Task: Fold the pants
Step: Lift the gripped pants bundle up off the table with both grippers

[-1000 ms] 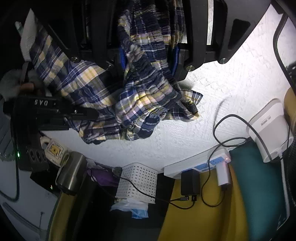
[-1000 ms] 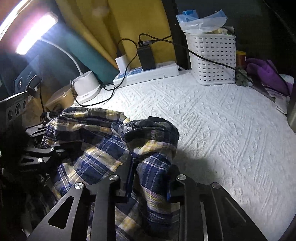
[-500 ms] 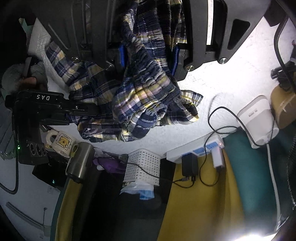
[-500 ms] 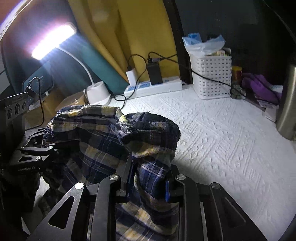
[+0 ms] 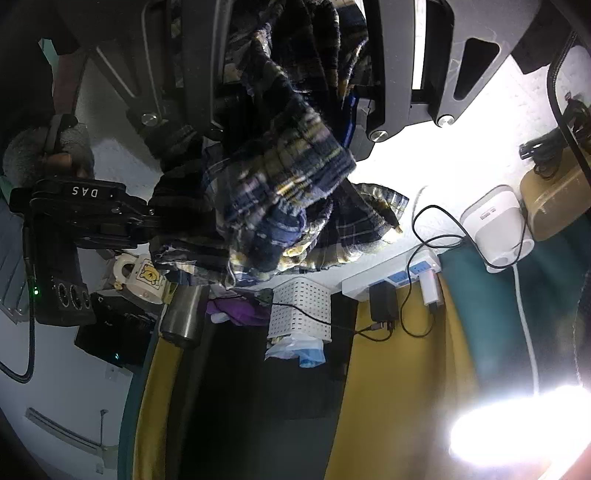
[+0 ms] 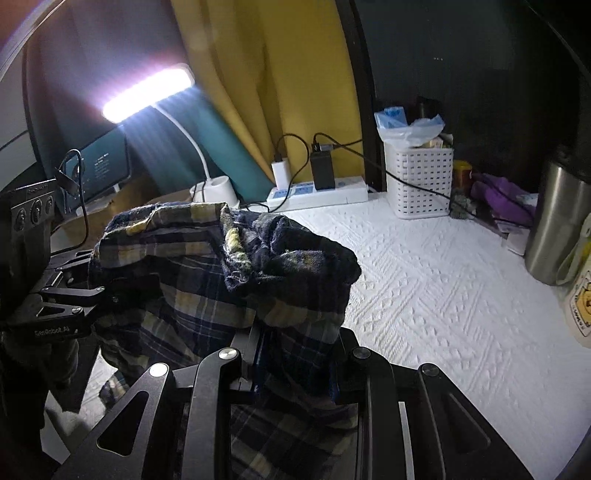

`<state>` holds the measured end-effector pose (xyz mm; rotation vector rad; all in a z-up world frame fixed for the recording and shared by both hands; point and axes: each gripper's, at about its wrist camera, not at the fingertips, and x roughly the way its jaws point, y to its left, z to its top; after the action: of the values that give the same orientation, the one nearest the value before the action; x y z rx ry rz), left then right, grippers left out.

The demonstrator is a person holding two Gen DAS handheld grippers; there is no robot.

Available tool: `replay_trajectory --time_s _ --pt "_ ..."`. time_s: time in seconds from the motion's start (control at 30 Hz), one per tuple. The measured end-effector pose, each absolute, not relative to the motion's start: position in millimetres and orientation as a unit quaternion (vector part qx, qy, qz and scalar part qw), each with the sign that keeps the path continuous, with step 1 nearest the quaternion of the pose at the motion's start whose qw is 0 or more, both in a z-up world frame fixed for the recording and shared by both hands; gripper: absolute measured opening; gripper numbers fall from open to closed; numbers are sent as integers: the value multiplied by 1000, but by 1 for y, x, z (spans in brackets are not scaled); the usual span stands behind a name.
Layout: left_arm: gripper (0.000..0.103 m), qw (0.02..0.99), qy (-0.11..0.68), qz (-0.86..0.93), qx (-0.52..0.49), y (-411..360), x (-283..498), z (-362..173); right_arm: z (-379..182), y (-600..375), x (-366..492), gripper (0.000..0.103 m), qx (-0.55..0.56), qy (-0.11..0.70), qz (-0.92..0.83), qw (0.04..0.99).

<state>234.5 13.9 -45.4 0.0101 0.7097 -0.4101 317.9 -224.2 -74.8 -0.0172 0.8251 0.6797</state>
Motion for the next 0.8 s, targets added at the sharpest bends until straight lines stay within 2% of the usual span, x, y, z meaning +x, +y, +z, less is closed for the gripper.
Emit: replay_trajectory --time_s 0.8 --pt "36 934 293 -202 14 3 159 -3 -16 -240 248 26 -18 338 321 885"
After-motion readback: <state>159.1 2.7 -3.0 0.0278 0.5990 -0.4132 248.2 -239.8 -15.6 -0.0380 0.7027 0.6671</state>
